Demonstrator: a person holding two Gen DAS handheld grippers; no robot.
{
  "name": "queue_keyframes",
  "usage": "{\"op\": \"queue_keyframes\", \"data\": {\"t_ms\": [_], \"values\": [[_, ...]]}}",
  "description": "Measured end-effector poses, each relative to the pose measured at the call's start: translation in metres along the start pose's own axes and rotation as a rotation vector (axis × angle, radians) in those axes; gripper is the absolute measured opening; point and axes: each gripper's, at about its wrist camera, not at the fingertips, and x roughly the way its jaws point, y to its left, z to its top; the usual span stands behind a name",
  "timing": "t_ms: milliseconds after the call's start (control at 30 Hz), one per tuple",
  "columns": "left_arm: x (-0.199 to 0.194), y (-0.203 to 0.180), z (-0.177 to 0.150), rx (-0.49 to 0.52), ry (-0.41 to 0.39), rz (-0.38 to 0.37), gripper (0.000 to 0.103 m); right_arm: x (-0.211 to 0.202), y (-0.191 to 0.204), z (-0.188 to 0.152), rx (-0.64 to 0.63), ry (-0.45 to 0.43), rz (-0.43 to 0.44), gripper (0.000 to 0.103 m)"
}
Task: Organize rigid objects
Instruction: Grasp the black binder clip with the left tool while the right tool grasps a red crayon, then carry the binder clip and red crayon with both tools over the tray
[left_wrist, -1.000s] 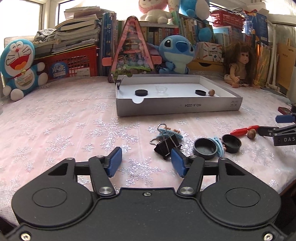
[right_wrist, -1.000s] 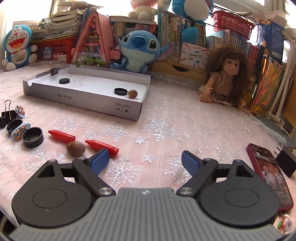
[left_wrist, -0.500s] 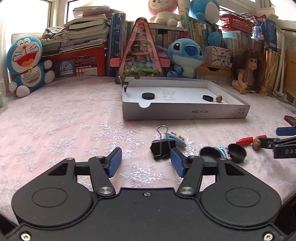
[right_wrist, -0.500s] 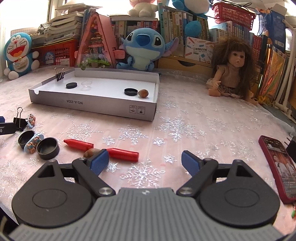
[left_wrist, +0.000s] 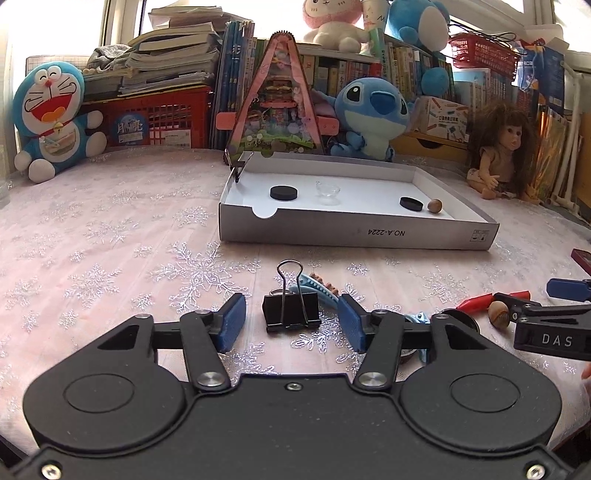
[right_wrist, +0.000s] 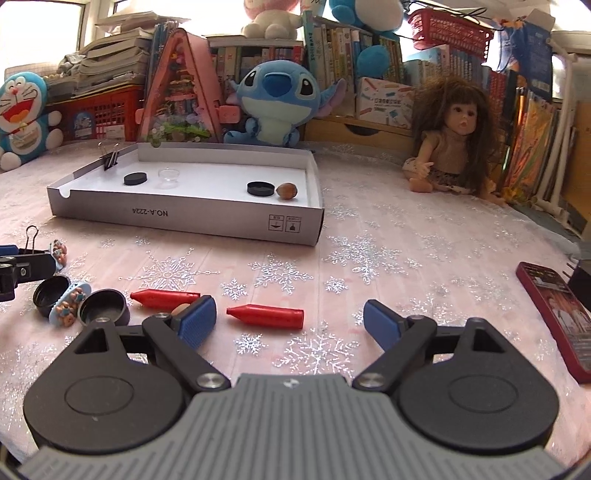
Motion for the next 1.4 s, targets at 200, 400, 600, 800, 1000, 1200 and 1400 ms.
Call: {"op": "queue_keyframes", "data": {"t_ms": [200,400,600,800,1000,1200,1400], "values": [[0.001,-0.001,-0.001,0.002,-0.006,0.011,0.038,0.0,-0.001,0.0,0.048,-0.002,0.007,0.092],[-0.002,0.001,-0.002,-0.001,-0.012,0.008,0.032,0.0,0.002,0.002,0.08,0.001,0.047,0.091],[-0.005,0.002,-0.002,-0.002,-0.014,0.007,0.032,-0.002,0.002,0.001,0.079,-0.001,0.045,0.077],[-0.009,0.004,0.0,-0.009,-0.022,0.007,0.032,-0.003,0.003,0.002,0.068,-0.002,0.041,0.053],[-0.011,0.007,0.006,-0.015,-0.033,0.009,0.032,-0.004,0.005,0.002,0.046,-0.007,0.047,0.05],[-0.011,0.011,0.017,-0.024,-0.041,0.016,0.032,-0.005,0.003,0.008,0.035,-0.026,0.04,0.05],[-0.008,0.016,0.03,-0.03,-0.051,0.016,0.032,-0.005,-0.004,0.02,0.035,-0.052,0.031,0.05]]}}
